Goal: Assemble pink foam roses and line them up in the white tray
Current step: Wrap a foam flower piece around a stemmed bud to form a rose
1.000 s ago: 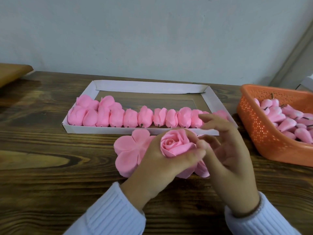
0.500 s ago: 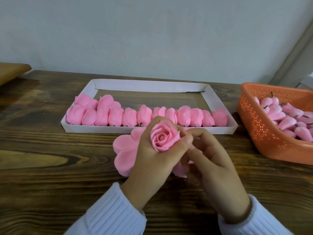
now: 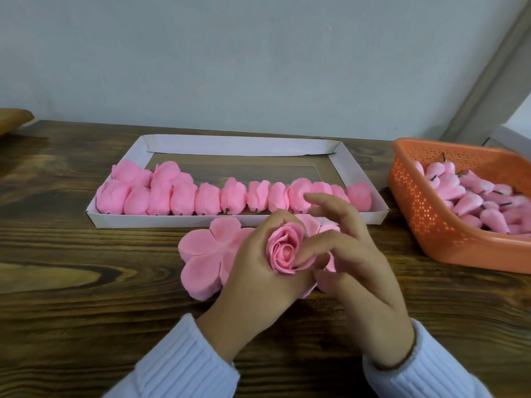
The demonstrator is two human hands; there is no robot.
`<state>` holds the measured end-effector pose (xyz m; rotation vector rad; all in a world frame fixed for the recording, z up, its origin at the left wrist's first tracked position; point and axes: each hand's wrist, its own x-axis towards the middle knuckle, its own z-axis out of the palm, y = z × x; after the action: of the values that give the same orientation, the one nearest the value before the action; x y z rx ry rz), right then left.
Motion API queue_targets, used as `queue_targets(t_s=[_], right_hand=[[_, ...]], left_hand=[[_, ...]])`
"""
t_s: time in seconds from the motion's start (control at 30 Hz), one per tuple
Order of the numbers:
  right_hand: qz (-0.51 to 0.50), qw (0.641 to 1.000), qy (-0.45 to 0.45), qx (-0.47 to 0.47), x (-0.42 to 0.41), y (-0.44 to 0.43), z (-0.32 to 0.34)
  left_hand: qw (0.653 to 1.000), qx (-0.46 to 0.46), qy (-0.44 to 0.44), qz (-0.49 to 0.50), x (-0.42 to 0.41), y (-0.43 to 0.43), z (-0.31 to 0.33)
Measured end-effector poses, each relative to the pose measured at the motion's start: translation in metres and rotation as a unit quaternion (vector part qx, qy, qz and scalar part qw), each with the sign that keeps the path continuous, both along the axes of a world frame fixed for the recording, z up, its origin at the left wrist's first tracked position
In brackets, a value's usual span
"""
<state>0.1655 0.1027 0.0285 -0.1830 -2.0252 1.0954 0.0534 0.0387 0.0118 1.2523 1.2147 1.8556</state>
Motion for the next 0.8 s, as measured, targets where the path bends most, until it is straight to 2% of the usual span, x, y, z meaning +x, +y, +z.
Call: queue_targets(t_s=[0.07, 0.17, 0.27, 0.37, 0.43, 0.53, 0.63, 0.8], right_hand=[[0.001, 0.996, 0.055, -0.070, -0.003, 0.004, -0.004], [-0.025, 0.963, 0.115, -0.242, -0.004, 0.005, -0.012], [-0.020, 0.943, 0.044, -0.329, -0.005, 0.001, -0.014], [0.031, 0.925, -0.079, -0.371, -0.007, -0.006, -0.012], [0.071, 0.914, -0.122, -0.379, -0.008, -0.012, -0.011], [0.109, 0.897, -0.103, -0.416, -0.010, -0.017, -0.010], [0.121, 0.875, -0.078, -0.462, -0.011, -0.016, -0.009], [0.109, 0.880, -0.077, -0.455, -0.012, -0.015, -0.012]], left_hand=[[0.998, 0.008, 0.041, 0.041, 0.000, 0.000, -0.001], [0.993, 0.022, 0.084, 0.083, 0.001, -0.002, 0.001], [0.994, 0.038, 0.053, 0.092, 0.000, -0.004, 0.004], [0.996, 0.062, 0.030, 0.061, -0.001, -0.005, 0.008], [0.998, 0.051, -0.006, 0.046, -0.002, -0.006, 0.010], [0.997, 0.007, -0.061, 0.043, -0.002, -0.006, 0.007], [0.994, 0.000, -0.106, 0.039, -0.002, -0.004, 0.006], [0.983, 0.006, -0.184, -0.001, -0.003, -0.004, 0.011]])
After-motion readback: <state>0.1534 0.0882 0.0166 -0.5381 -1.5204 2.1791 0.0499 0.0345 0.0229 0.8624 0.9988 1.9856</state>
